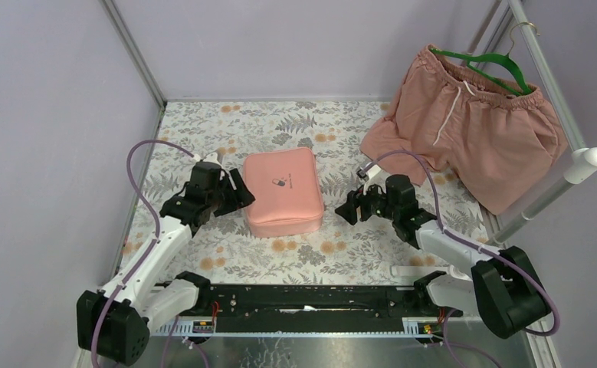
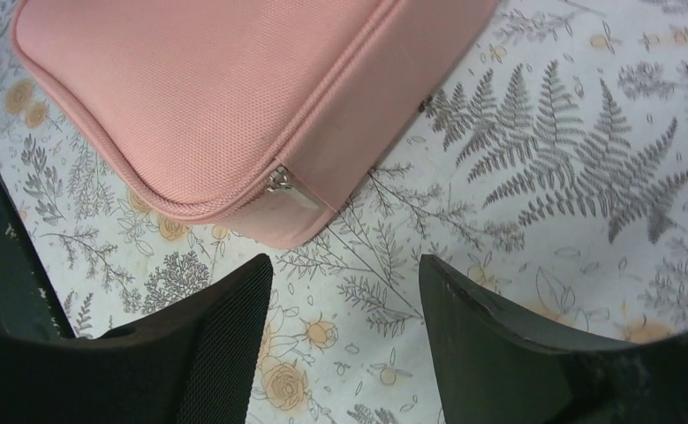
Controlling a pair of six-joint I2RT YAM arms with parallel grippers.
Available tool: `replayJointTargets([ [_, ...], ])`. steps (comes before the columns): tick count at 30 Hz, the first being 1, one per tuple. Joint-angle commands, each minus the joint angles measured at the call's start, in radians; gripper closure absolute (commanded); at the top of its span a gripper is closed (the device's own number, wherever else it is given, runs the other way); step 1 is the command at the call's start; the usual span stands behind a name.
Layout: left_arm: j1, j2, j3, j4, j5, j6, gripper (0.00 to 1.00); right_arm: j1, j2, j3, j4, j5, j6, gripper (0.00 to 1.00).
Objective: Organize the medicine kit
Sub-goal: Zip the medicine box at the center of the board.
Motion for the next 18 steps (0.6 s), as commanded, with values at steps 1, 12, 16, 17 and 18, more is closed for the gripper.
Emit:
replayJointTargets([
  [1, 0.009, 0.034, 0.026, 0.059, 0.014, 0.010, 0.27, 0.018, 0.048, -0.025, 0.201, -0.095, -0.122, 0.31],
  [12, 0.017, 0.080, 0.050, 0.061, 0.024, 0.025, 0.27, 0.049, 0.223, -0.157, 0.617, -0.153, -0.080, 0.36],
  [16, 0.016, 0.084, 0.039, 0.067, 0.033, 0.020, 0.27, 0.049, 0.276, -0.182, 0.748, -0.182, -0.068, 0.36],
  [17, 0.017, 0.084, 0.034, 0.070, 0.035, 0.019, 0.27, 0.049, 0.289, -0.182, 0.761, -0.186, -0.067, 0.36],
  [18, 0.018, 0.086, 0.029, 0.076, 0.040, 0.016, 0.27, 0.049, 0.303, -0.180, 0.778, -0.190, -0.066, 0.37],
])
